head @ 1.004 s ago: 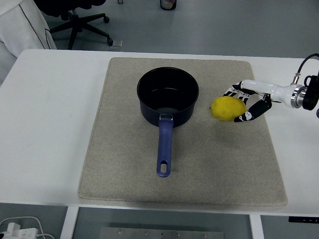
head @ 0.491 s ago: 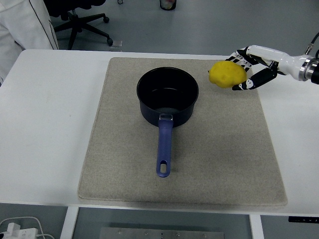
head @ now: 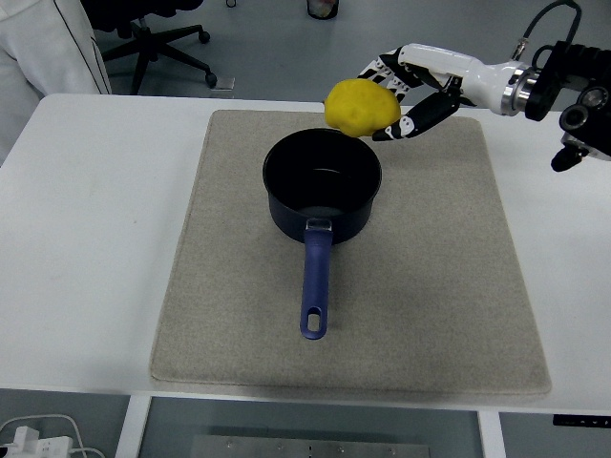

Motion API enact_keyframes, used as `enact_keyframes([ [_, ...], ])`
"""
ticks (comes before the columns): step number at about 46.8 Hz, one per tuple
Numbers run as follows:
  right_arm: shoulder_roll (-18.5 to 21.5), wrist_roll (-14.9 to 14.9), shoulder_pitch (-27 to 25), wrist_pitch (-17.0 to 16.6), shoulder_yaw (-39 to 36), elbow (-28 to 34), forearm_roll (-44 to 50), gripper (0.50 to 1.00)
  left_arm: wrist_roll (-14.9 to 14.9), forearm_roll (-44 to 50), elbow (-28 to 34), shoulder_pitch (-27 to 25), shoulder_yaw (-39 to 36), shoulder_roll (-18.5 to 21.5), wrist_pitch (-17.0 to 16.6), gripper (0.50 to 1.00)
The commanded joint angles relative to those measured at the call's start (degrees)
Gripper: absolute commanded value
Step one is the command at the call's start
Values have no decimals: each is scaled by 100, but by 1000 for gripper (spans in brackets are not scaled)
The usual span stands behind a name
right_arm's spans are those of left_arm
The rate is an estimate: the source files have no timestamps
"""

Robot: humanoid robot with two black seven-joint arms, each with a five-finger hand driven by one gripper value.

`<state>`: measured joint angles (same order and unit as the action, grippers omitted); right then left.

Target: Put the potato in the blue pot

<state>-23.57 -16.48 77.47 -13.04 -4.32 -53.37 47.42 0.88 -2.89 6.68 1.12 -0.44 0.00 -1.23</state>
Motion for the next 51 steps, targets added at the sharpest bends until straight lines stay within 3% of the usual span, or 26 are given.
enact_keyframes([
  [1, 159, -48, 83, 12, 107, 108, 21, 500, 0, -1, 0, 2, 0, 0, 0, 996],
  [12, 897, -75, 101, 12, 291, 318, 135, 500, 0, -1, 0, 2, 0, 0, 0, 996],
  [22, 1214, -40, 75, 12, 511, 775, 153, 500, 0, -1, 0, 2, 0, 0, 0, 996],
  [39, 1276, -13, 66, 12, 696, 907, 162, 500, 0, -1, 0, 2, 0, 0, 0, 996],
  [51, 1311, -13, 22, 232, 898, 1013, 180, 500, 0, -1, 0, 2, 0, 0, 0, 996],
])
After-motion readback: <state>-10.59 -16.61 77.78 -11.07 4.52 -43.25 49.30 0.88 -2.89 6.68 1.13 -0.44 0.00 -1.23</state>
